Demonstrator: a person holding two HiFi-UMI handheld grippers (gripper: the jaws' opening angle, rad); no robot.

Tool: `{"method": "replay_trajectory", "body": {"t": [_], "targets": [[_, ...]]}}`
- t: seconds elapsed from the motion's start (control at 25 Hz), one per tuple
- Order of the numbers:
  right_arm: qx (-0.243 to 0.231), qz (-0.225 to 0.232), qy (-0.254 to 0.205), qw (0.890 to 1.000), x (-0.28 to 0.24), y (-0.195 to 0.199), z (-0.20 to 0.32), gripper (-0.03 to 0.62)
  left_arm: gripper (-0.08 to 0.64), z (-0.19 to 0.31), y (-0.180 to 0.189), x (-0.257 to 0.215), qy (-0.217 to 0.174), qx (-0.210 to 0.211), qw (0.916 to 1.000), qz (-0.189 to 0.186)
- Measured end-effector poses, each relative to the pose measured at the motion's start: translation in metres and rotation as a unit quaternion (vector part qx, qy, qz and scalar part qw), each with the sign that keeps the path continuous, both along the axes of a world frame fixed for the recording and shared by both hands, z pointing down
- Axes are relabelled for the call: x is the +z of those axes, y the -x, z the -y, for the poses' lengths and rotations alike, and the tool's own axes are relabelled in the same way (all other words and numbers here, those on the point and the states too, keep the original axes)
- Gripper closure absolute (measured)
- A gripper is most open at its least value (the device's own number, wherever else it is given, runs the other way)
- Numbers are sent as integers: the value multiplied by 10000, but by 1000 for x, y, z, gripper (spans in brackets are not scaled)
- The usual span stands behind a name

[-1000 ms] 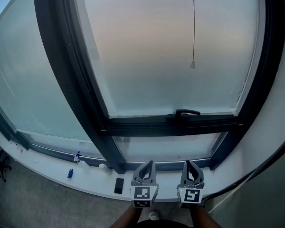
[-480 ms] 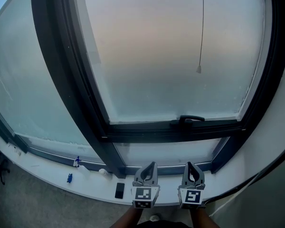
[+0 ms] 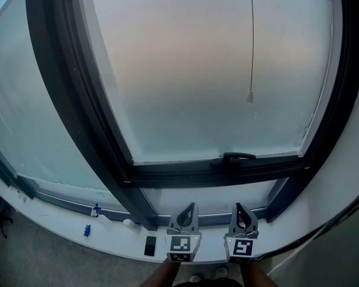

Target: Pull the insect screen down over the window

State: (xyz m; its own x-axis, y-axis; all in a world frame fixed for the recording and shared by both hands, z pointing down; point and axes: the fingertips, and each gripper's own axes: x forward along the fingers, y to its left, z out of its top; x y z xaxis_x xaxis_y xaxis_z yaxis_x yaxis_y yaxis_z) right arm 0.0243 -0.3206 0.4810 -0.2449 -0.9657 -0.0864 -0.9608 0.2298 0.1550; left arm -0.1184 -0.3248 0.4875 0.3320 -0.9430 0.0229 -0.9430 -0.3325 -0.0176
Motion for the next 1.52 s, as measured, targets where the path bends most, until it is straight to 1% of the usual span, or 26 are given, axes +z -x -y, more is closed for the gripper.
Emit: {"method": "replay_trajectory", "body": {"t": [0.12,0.2,0.36,0.48,0.6,0.64,0.76,0.92,1.04,1.2,1.24,1.4,1.52], "targets": [[-31,1,17,10000,-2,-7,15,591,560,12,-6,-7,-63,-65,10000,-32],[-135,8,-89,9999,-8,-9,25,591,560,19,-9,-8,-74,-119,9999,-53],[-287,-8,-138,9995,-14,-14,43,591,560,32,-16,-13,-29,-176,9996,-235],[-416,7,-401,9983,-28,-17,52,591,560,43,-21,-22,-139,-248,9994,-204],[-556,38,-580,9968,-40,-19,57,591,560,50,-22,-30,-127,-388,9991,-141],[-593,32,-636,9962,-46,-19,62,591,560,55,-23,-35,-169,-435,9988,-147],[-691,60,-815,9943,-63,-22,74,591,560,66,-30,-55,-464,-420,9979,-163],[-778,145,-955,9923,-75,-26,75,591,560,70,-37,-63,-536,-413,9976,-153],[-723,176,-1122,9909,-90,-28,77,591,560,76,-36,-82,-703,-407,9965,-193],[-628,375,-1409,9873,-118,-30,88,591,560,91,-38,-109,-900,-267,9951,-318],[-629,389,-1472,9863,-125,-30,89,591,560,94,-38,-113,-967,-248,9945,-311],[-599,358,-1727,9825,-147,-31,94,591,560,105,-33,-129,-1218,-245,9922,-96],[-551,338,-1968,9783,-168,-33,98,591,560,110,-31,-156,-1473,-275,9885,-181]]}}
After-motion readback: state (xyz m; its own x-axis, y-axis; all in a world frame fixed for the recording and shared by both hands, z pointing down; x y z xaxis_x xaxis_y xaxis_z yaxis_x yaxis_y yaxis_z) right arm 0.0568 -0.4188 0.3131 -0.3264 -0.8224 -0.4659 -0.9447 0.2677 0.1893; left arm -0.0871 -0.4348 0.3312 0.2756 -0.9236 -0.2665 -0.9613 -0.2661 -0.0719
